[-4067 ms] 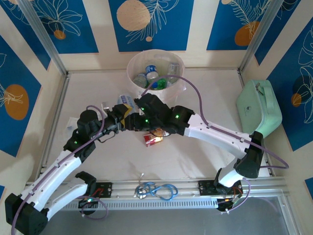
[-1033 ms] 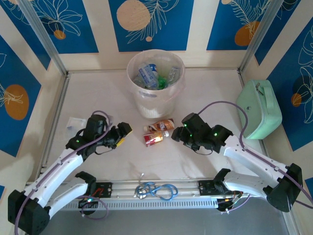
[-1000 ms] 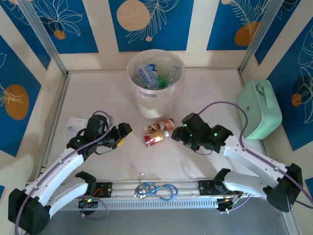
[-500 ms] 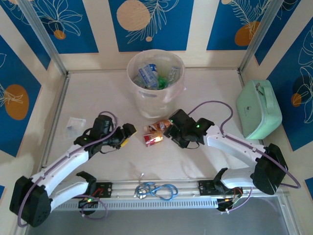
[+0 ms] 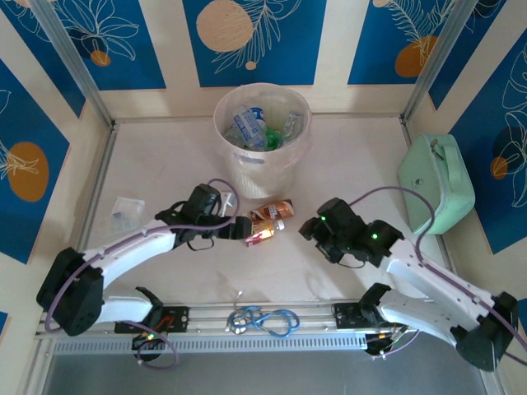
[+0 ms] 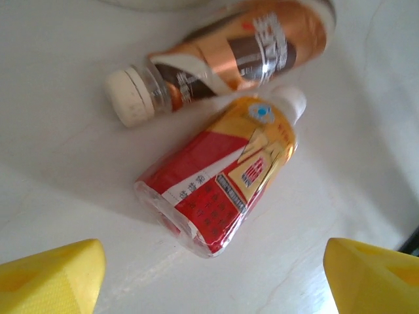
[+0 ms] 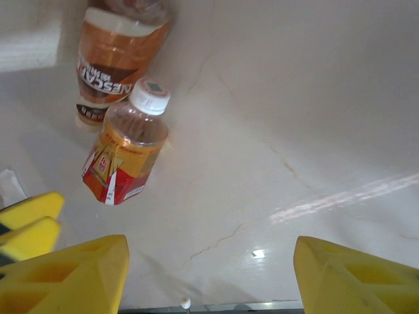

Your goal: Put the plastic bottles in the bin

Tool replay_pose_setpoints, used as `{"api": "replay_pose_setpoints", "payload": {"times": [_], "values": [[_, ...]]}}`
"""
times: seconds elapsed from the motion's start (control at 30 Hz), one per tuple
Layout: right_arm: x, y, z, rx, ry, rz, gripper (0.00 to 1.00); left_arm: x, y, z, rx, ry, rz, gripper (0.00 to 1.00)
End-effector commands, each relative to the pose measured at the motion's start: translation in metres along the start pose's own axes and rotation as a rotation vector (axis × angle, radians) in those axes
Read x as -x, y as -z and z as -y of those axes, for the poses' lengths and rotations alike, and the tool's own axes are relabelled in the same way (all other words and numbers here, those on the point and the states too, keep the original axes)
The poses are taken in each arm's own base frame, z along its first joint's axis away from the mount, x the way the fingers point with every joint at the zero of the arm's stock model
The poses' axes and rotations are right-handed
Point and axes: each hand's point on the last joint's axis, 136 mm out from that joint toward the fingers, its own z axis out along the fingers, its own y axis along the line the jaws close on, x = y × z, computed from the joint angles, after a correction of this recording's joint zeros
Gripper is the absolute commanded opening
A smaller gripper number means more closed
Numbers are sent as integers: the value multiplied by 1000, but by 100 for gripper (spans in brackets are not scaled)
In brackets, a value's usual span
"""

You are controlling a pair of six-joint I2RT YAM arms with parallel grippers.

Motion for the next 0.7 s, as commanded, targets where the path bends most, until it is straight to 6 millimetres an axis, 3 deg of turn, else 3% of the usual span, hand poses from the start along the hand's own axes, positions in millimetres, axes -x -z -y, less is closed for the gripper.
{"api": "replay_pose_setpoints", "payload": {"times": [0.0,0.17,0.3,0.67], "values": [[-1,6,22,-16,-38,-10,68,1,-7,5,45,-208,-31,91],[-1,15,26,11,-7,-2,70,16,-9,10,69,-300,-14,99],[-3,11,27,6,-2,-15,70,27,-13,14,73,-347,11,100],[-2,13,26,18,3,-5,70,17,-40,17,58,-426,-88,98]]}}
